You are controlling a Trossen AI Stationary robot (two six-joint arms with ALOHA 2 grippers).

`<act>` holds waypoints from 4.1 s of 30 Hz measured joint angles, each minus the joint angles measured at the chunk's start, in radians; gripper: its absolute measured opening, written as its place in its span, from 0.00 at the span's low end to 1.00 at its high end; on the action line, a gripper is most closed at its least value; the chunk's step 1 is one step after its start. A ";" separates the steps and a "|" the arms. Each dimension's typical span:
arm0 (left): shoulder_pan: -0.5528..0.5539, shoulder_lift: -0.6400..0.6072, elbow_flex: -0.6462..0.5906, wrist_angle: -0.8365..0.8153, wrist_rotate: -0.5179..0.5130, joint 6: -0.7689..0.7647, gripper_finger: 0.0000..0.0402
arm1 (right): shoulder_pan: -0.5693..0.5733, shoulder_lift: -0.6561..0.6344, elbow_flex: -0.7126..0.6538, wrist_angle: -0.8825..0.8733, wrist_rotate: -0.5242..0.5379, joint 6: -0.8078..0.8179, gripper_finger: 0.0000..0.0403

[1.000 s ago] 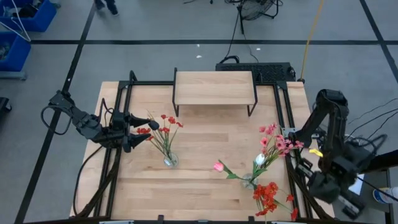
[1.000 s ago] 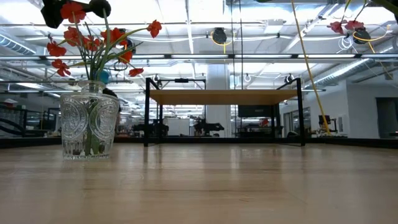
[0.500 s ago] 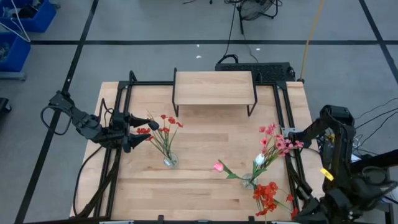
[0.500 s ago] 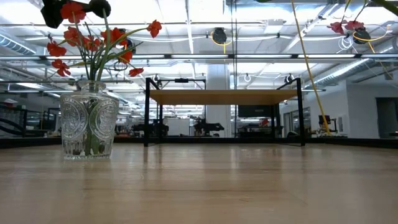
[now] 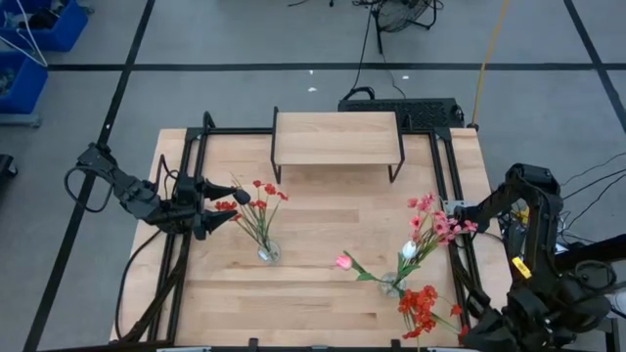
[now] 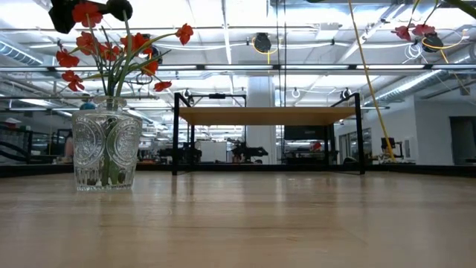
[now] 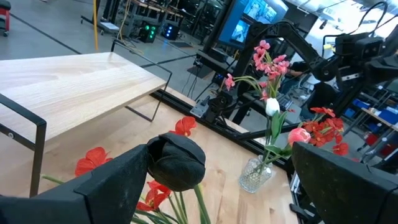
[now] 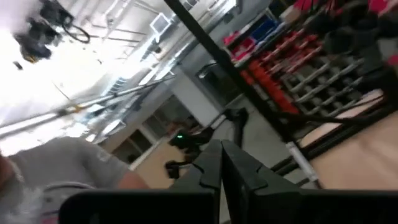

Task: Pick and place flowers into a vace then onto a shelf
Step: Put the right transparent vase with flowers on the shelf

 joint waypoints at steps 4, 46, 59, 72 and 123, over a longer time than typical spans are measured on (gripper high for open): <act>0.000 0.000 0.000 0.000 0.000 0.000 0.99 | -0.001 -0.034 -0.004 -0.009 0.067 -0.170 0.00; 0.000 0.008 0.000 0.007 0.016 -0.001 0.99 | -0.132 0.246 0.152 -0.109 -0.113 0.196 0.00; 0.000 0.008 0.000 0.007 0.016 -0.002 0.99 | -0.059 0.436 0.154 -0.109 -0.175 0.595 0.00; 0.000 0.009 0.000 0.007 0.016 -0.001 0.99 | -0.024 0.579 0.150 -0.214 -0.214 0.968 0.00; 0.000 0.008 0.000 0.007 0.016 0.000 0.99 | -0.212 0.600 0.048 -0.944 -0.204 1.375 0.17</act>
